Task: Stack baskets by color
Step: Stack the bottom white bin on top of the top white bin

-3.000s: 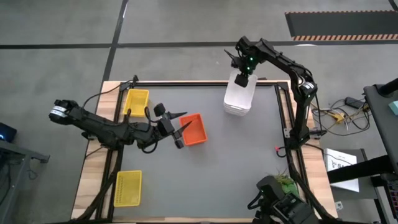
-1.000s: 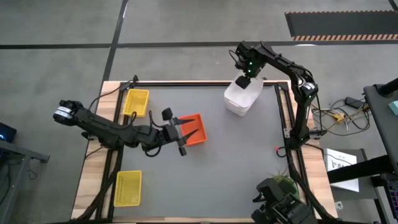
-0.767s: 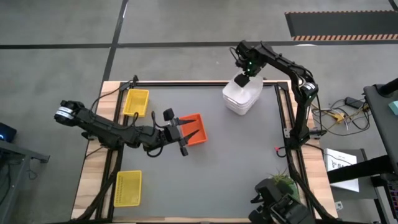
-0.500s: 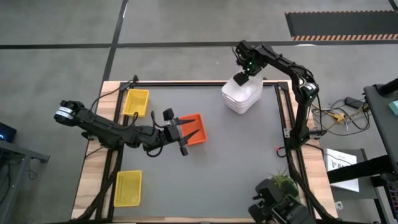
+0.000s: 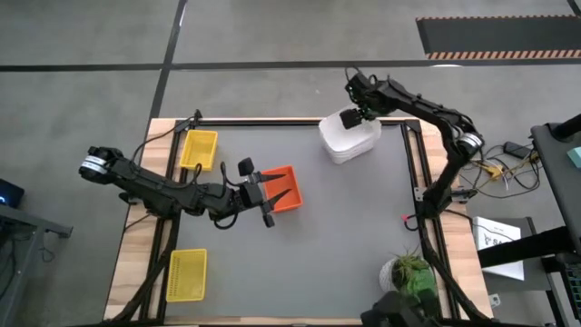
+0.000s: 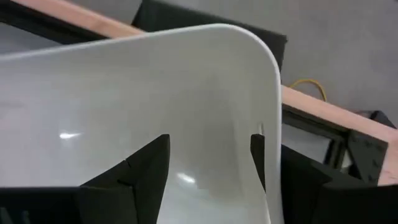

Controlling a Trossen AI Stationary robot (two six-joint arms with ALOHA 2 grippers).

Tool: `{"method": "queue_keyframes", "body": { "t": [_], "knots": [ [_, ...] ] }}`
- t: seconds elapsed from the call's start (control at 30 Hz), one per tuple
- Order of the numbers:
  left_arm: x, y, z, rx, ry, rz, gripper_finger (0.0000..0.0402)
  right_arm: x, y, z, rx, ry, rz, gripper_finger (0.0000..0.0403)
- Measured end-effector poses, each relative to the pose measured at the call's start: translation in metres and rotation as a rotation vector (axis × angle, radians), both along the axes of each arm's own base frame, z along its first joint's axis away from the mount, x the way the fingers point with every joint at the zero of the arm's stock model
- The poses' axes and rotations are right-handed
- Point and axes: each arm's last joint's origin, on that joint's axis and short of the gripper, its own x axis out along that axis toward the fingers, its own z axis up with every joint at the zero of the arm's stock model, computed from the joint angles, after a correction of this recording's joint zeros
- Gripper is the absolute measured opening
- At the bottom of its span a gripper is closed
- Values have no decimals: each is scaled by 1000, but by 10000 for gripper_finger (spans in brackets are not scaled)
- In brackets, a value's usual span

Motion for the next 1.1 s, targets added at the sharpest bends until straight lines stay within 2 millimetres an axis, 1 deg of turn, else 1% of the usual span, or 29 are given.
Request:
{"method": "queue_keyframes", "body": {
  "t": [0.07, 0.1, 0.17, 0.2, 0.27, 0.37, 0.4, 0.43, 0.47, 0.6, 0.7, 0.77, 0.83, 0.9, 1.0, 1.1],
  "knots": [
    [0, 1, 0, 0, 0, 2, 166, -1, 6, 5, -43, -82, 59, 222],
    [0, 1, 0, -1, 0, 2, 166, -2, 7, 9, -78, -115, 58, 222],
    [0, 1, 0, -1, -1, 3, 166, -9, 13, 13, -137, -104, -48, 221],
    [0, 1, 0, -2, -2, 3, 166, -13, 18, 14, -136, -98, -68, 221],
    [0, 1, 0, -2, -2, 3, 166, -18, 22, 16, -111, -132, -44, 221],
    [0, 1, 0, -2, -1, 3, 166, -23, 29, 15, -159, -88, -76, 221],
    [0, 2, 0, -2, -2, 5, 166, -22, 31, 14, -134, -97, -33, 221],
    [0, 2, 0, -2, -2, 5, 166, -21, 30, 14, -97, -132, 19, 221],
    [0, 2, 0, -2, -2, 5, 166, -22, 29, 14, -76, -165, 34, 221],
    [0, 2, 0, -4, -4, 5, 166, -28, 27, 11, -73, -134, -43, 221],
    [0, 2, 2, -24, -31, 2, 166, -26, 27, 10, -90, -144, -39, 221],
    [3, 5, 6, -37, -70, -15, 166, -20, 28, 8, -84, -186, -3, 221],
    [9, 9, 8, -43, -108, -49, 166, -16, 28, 6, -65, -248, 31, 221],
    [20, 13, 5, -34, -93, -76, 162, -15, 29, 3, -45, -269, 46, 221],
    [44, 21, -2, -29, -67, -61, 148, -15, 29, 2, -38, -277, 51, 221],
    [74, 37, -8, -36, -49, -8, 125, -14, 30, 2, -37, -277, 58, 221]
  ]
}}
